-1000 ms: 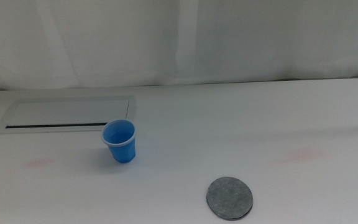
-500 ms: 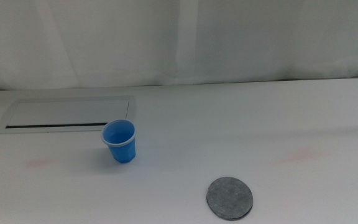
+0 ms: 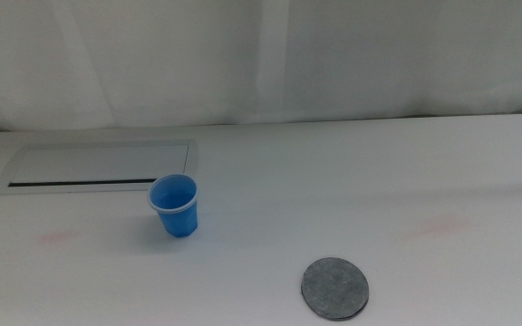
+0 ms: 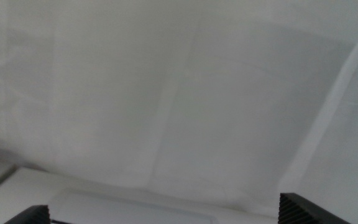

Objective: Place an empty cup on a cup mat.

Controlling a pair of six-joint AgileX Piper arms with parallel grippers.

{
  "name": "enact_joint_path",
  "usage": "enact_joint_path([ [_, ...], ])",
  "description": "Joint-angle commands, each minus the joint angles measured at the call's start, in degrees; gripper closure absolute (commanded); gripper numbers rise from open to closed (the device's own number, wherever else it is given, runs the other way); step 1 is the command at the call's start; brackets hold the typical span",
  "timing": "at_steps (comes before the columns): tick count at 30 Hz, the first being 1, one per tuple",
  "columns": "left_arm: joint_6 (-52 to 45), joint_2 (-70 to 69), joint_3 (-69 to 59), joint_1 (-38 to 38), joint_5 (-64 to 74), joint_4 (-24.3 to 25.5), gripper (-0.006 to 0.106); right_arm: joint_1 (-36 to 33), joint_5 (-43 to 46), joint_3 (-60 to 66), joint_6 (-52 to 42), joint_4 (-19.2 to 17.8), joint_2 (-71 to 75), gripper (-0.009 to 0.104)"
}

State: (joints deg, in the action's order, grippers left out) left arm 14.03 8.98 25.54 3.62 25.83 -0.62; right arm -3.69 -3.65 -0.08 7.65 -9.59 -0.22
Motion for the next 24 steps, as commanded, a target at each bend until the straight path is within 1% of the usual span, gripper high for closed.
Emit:
enact_joint_path([
  [1, -2.46, 4.94, 4.6, 0.38, 3.97, -4.29, 0.008, 0.26, -0.28, 1.97, -0.18, -0.27, 1.98, 0.098],
  [7, -12.28, 18.35, 15.12, 0.38, 5.75, -12.13, 0.008, 0.26, -0.28, 1.97, -0.18, -0.27, 1.98, 0.098],
  [9, -15.56, 23.45, 18.68, 0.38, 7.68, -13.49, 0.008, 0.26, -0.28, 1.97, -0.18, -0.27, 1.98, 0.098],
  [13, -19.56, 33.21, 27.05, 0.38, 15.02, -14.46, 0.008, 0.26, -0.28, 1.97, -0.18, -0.27, 1.98, 0.098],
  [17, -20.98, 41.86, 34.87, 0.38, 20.68, -14.46, 0.008, 0.26, -0.28, 1.97, -0.18, -0.27, 1.98, 0.098],
  [24, -22.59, 54.47, 42.95, 0.63, 26.46, -14.86, 0.008, 0.26, -0.28, 1.97, -0.18, -0.27, 1.98, 0.098],
])
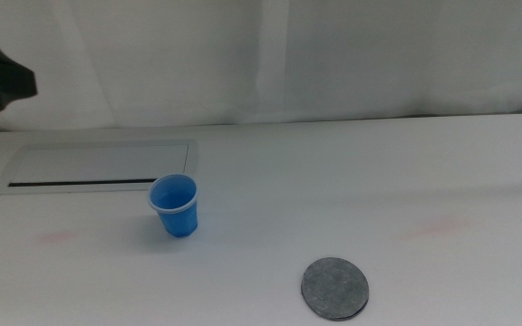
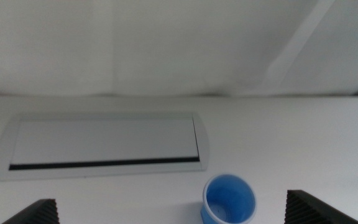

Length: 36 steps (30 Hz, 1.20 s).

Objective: Place an empty cup on a cup mat.

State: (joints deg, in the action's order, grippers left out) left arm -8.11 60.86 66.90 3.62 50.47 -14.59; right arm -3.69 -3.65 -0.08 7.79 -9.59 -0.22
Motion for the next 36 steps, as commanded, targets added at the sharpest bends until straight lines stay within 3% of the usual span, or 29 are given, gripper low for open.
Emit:
enact_joint_path([
  [1, -0.44, 3.89, 2.16, 1.06, 2.43, -0.89, 0.008, 0.26, -0.28, 1.97, -0.32, -0.27, 1.98, 0.098],
  [7, 0.36, 11.98, 3.36, 6.97, 3.81, 1.52, 0.008, 0.26, -0.28, 1.97, -0.32, -0.27, 1.98, 0.098],
  [19, 10.49, 26.33, 3.36, 17.93, 3.37, 14.07, 0.01, 0.26, -0.28, 1.97, -0.32, -0.27, 1.98, 0.098],
  [36, 11.82, 37.15, 3.36, 18.06, -5.28, 13.72, 0.01, 0.26, -0.28, 1.97, -0.32, -0.27, 1.98, 0.098],
])
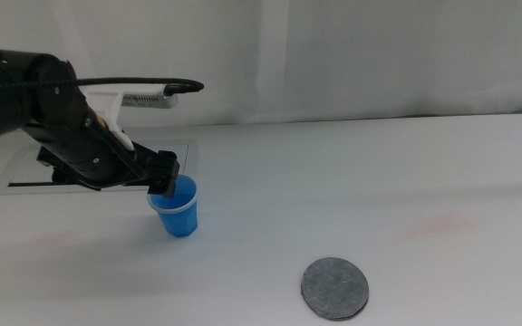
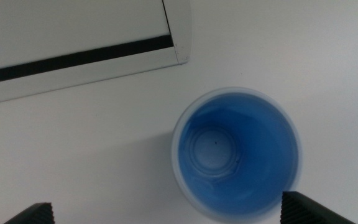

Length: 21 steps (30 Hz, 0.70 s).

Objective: Place an empty cup on a cup mat.

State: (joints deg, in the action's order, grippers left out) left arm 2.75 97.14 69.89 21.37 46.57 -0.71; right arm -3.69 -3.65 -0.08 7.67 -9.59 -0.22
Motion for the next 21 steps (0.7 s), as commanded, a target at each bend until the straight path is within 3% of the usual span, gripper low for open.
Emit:
enact_joint_path([
  [1, 1.21, 1.32, 0.37, 0.31, -1.95, -0.16, 0.01, 0.26, -0.28, 1.97, -0.2, -0.27, 1.98, 0.098],
  [21, 2.9, 9.75, 0.37, 0.31, -6.63, -0.16, 0.011, 0.26, -0.28, 1.97, -0.2, -0.27, 1.98, 0.098],
])
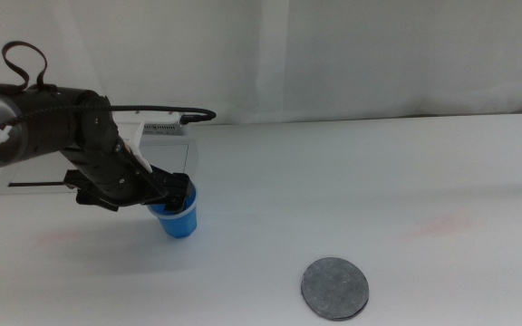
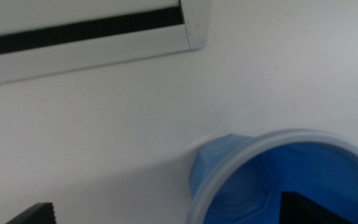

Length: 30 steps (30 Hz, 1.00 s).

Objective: Place an empty cup on a cup mat.

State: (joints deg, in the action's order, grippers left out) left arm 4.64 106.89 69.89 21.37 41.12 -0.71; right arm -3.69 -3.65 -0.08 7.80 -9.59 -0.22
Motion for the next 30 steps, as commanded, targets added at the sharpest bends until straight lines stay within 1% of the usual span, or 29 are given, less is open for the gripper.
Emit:
enact_joint_path([
  [1, 1.24, 0.0, 0.37, 0.31, -1.17, -0.16, 0.013, 0.26, -0.28, 1.97, -0.33, -0.27, 1.98, 0.098],
  [4, 2.04, 0.0, 0.37, 0.31, -1.17, -0.16, 0.022, 0.26, -0.28, 1.97, -0.33, -0.27, 1.98, 0.098],
  [5, 2.56, 0.0, 0.37, 0.31, -1.17, -0.16, 0.028, 0.26, -0.28, 1.97, -0.33, -0.27, 1.98, 0.098],
  [7, 3.13, 0.0, 0.37, 0.31, -1.28, -0.16, 0.043, 0.26, -0.28, 1.97, -0.33, -0.27, 1.98, 0.098],
  [9, 3.77, 0.07, 0.37, 0.31, -1.28, -0.16, 0.064, 0.26, -0.28, 1.97, -0.33, -0.27, 1.98, 0.098],
  [12, 4.03, 0.45, 0.37, 0.31, -1.75, -0.32, 0.091, 0.26, -0.28, 1.97, -0.33, -0.27, 1.98, 0.098],
  [13, 4.03, 0.61, 0.37, 0.31, -1.83, -0.62, 0.099, 0.26, -0.28, 1.97, -0.33, -0.27, 1.98, 0.098],
  [14, 4.03, 0.84, 0.37, 0.31, -2.15, -1.19, 0.103, 0.26, -0.28, 1.97, -0.33, -0.27, 1.98, 0.098],
  [18, 4.03, 1.06, 0.37, 0.31, -3.55, -3.27, 0.103, 0.26, -0.28, 1.97, -0.33, -0.27, 1.98, 0.098],
  [26, 3.3, 0.93, 0.5, 0.31, -3.86, -4.29, 0.103, 0.26, -0.28, 1.97, -0.33, -0.27, 1.98, 0.098],
  [30, 2.22, 0.3, 2.64, 0.31, -0.73, -4.56, 0.103, 0.26, -0.28, 1.97, -0.33, -0.27, 1.98, 0.098],
])
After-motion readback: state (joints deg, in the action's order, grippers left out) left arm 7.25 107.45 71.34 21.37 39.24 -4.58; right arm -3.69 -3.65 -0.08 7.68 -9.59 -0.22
